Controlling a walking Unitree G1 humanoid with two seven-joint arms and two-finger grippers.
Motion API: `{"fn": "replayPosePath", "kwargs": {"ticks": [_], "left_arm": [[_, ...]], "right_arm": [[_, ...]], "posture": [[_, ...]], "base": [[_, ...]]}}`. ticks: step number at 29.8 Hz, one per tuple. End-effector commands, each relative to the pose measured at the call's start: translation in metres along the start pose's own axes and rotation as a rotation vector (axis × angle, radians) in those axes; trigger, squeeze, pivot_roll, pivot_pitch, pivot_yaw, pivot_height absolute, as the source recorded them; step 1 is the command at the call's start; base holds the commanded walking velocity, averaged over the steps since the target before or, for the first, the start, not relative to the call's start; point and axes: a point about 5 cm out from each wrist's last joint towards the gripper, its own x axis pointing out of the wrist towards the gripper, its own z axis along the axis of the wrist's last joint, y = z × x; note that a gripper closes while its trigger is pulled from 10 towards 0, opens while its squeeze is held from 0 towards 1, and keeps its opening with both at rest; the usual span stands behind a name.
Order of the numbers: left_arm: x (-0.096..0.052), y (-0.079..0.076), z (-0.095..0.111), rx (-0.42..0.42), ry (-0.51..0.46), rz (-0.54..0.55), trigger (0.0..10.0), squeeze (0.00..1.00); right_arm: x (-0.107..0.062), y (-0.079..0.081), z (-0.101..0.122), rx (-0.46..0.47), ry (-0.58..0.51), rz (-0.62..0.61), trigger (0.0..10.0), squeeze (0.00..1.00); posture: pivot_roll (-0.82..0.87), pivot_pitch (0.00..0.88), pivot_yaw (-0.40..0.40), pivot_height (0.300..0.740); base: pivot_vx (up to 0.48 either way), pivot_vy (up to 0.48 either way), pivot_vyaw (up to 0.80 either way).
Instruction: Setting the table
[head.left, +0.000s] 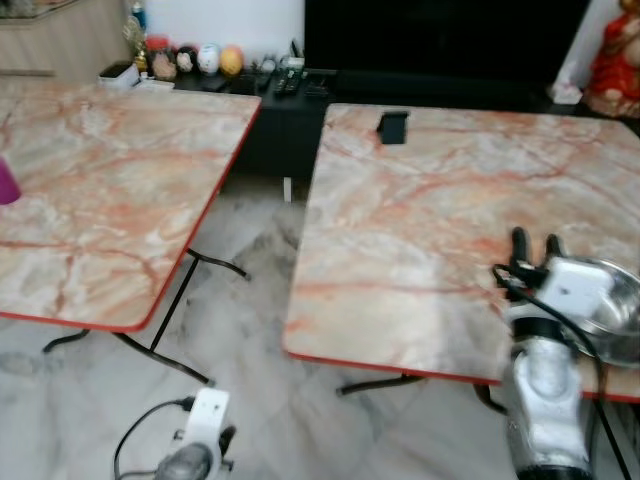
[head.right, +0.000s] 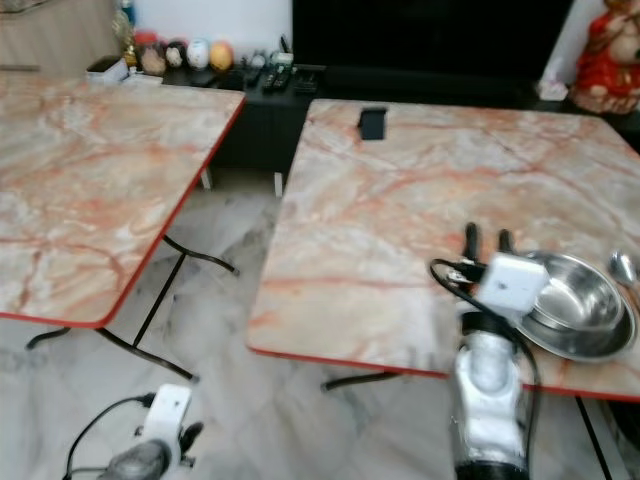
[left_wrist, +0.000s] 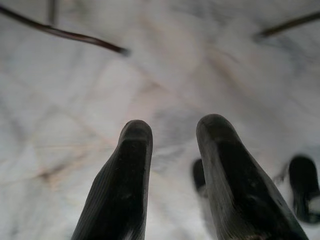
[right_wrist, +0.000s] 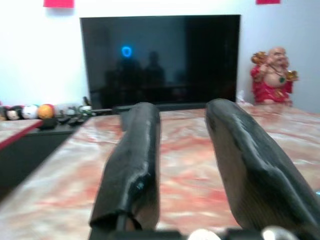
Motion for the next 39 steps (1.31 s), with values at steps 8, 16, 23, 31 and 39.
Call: {"fn": "replayPosePath", "kwargs": {"ticks": [8, 16, 23, 31, 39], "left_arm": [[0.0002, -0.0009, 0.0007, -0.032, -0.004, 0.016, 10.0, 0.0], [-0.0006, 0.0008, -0.0019, -0.036, 0.0, 0.022, 10.0, 0.0], [-0.0003, 0.0004, -0.0006, -0.041, -0.002, 0.022, 10.0, 0.0], [0.0001, 0.0006, 0.0011, -0.036, -0.008, 0.023, 10.0, 0.0], [-0.0005, 0.0005, -0.0017, -0.039, -0.001, 0.024, 10.0, 0.0]], "right_arm": [[0.0035, -0.007, 0.0048, -0.028, -0.013, -0.023, 10.0, 0.0], [0.005, -0.0064, 0.0062, -0.029, -0.016, -0.024, 10.0, 0.0], [0.0057, -0.0057, 0.0043, -0.032, -0.006, -0.021, 10.0, 0.0], [0.0078, -0.0051, 0.002, -0.034, 0.004, -0.013, 10.0, 0.0], [0.0113, -0.0071, -0.0031, -0.035, 0.023, -0.006, 10.0, 0.0]], "posture": [[-0.04, 0.0, 0.014, 0.731], [-0.04, 0.0, 0.019, 0.731], [-0.03, 0.0, 0.019, 0.731], [-0.03, 0.0, 0.017, 0.731], [-0.02, 0.0, 0.008, 0.731]], "base": [[0.0, 0.409, 0.0], [0.0, 0.41, 0.0], [0.0, 0.41, 0.0], [0.0, 0.307, 0.0], [0.0, 0.0, 0.0]]}}
